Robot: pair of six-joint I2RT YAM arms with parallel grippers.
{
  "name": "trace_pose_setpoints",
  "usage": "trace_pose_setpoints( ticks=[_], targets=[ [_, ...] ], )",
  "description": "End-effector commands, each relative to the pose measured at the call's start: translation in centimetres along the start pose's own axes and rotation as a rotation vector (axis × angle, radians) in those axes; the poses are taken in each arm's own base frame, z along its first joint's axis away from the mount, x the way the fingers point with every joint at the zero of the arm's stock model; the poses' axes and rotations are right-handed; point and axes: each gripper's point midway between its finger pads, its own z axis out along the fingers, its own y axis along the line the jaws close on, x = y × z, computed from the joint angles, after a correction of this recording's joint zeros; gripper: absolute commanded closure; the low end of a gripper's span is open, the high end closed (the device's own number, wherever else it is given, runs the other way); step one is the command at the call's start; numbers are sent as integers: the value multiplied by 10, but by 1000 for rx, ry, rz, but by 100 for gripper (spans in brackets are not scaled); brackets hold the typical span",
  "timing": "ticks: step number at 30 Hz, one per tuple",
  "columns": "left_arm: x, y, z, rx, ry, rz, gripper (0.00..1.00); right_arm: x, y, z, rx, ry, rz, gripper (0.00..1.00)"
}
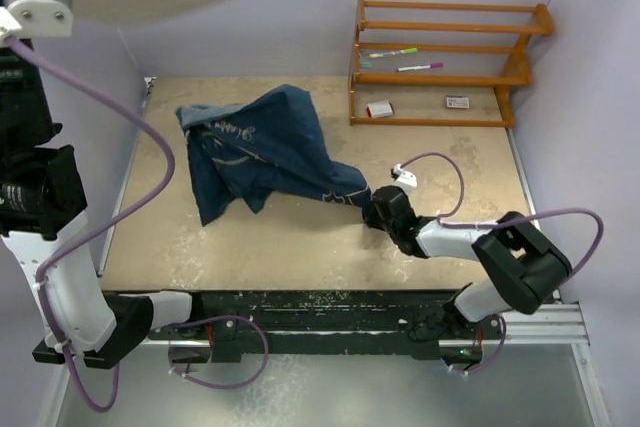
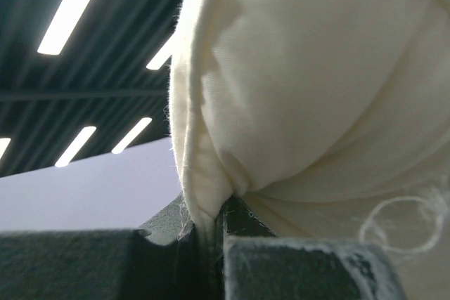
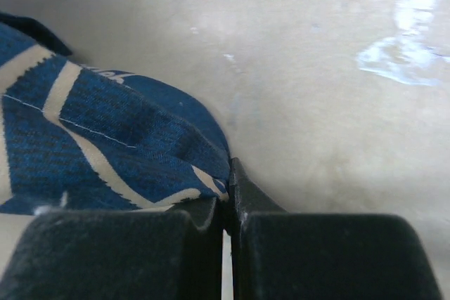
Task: Remove the pillowcase from the pillow
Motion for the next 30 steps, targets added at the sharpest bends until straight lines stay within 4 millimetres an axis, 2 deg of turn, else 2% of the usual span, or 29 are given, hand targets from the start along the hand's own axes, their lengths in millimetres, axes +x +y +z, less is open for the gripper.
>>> trace_pose_setpoints(
  ticks=[1,2,4,6,8,12,15,17,20,22,25,28,30],
  targets=[
    [-59,95,-28,-314,-167,44,100,-17,-34,-17,147,-45,51,100],
    [-56,89,-27,-295,-162,43,100,-26,-33,-21,143,-72,70,100],
    [-43,64,-22,-189,-118,24,100,-47,-29,-33,127,-130,101,100],
    [-27,32,-20,-56,-67,-7,100,-71,-21,-48,94,-197,115,100],
    [-9,-10,-25,108,-19,-35,100,-95,-13,-63,68,-258,114,100],
    [39,-94,-51,387,110,-74,100,-140,3,-96,32,-356,98,100],
    [73,-142,-76,542,225,-116,100,-169,5,-122,55,-421,95,100],
    [91,-164,-91,591,274,-123,100,-191,5,-142,73,-475,106,100],
    [102,-179,-103,630,292,-117,100,-216,1,-168,118,-536,128,100],
    [107,-186,-107,650,304,-121,100,-227,4,-177,123,-555,122,100],
    [110,-193,-111,675,310,-130,100,-230,15,-172,128,-511,72,92],
    [109,-193,-110,672,311,-141,100,-232,14,-167,173,-491,70,92],
    [105,-188,-108,658,302,-145,100,-233,11,-166,194,-503,76,87]
  ],
)
